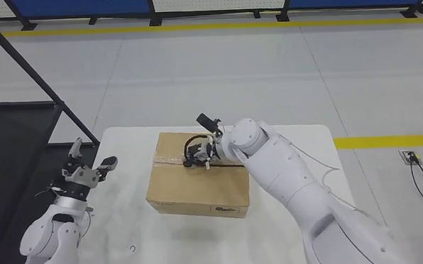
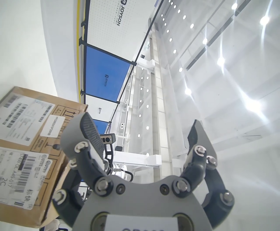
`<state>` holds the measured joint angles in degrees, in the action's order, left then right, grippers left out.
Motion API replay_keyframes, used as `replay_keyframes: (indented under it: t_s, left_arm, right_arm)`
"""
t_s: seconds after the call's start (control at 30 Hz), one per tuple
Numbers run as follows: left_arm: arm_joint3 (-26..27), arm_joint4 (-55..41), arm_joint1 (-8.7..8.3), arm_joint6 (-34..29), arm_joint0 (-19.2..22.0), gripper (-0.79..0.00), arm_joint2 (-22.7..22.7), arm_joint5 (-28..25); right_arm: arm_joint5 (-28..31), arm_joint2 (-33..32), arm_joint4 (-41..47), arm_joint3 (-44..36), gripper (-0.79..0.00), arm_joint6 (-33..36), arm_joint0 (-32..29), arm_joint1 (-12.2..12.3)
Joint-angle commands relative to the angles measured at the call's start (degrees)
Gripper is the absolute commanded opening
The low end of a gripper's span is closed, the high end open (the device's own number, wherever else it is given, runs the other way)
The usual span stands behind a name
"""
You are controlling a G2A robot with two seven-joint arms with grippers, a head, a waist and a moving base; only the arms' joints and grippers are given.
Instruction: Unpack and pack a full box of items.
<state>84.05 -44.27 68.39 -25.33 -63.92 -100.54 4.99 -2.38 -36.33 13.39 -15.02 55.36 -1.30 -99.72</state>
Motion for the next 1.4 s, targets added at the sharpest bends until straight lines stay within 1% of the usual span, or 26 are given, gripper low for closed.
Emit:
replay_keyframes:
  t_s: [0.0,0.4,0.67,0.83,1.0,1.13,1.27,1.37]
  left_arm:
    - [-0.1,0.0,-0.06,-0.2,0.1,0.000,0.1,0.1]
    - [-1.0,0.4,-0.42,-0.9,1.4,0.000,0.7,1.1]
    - [-1.3,0.4,-0.57,-1.1,2.2,0.000,1.5,1.5]
    - [-1.4,0.4,-0.59,-0.7,2.7,0.000,2.2,1.4]
    - [-1.4,0.7,-0.57,0.0,3.2,0.000,3.1,1.4]
    - [-1.4,1.1,-0.51,0.8,3.7,0.000,4.2,1.2]
    - [-1.3,1.4,-0.40,1.7,4.3,0.000,5.3,0.9]
    - [-1.2,1.6,-0.34,2.4,4.7,0.000,5.8,0.6]
  right_arm:
    - [-0.1,-0.4,-0.2,0.7,-0.785,-0.1,0.1,0.2]
    - [2.2,-3.3,-0.6,1.6,-0.785,1.0,-0.2,2.8]
    - [2.4,-5.0,-2.0,-0.4,-0.785,1.5,-1.1,5.2]
    - [2.6,-6.2,-3.4,-3.0,-0.785,1.8,-2.3,7.0]
    - [3.7,-8.6,-4.1,-6.9,-0.785,2.2,-4.0,9.6]
    - [4.1,-11.2,-4.7,-11.8,-0.785,2.2,-6.2,12.1]
    - [2.5,-14.5,-6.8,-18.4,-0.785,1.9,-9.0,15.0]
    - [1.0,-18.1,-8.4,-24.0,-0.785,1.7,-11.8,17.5]
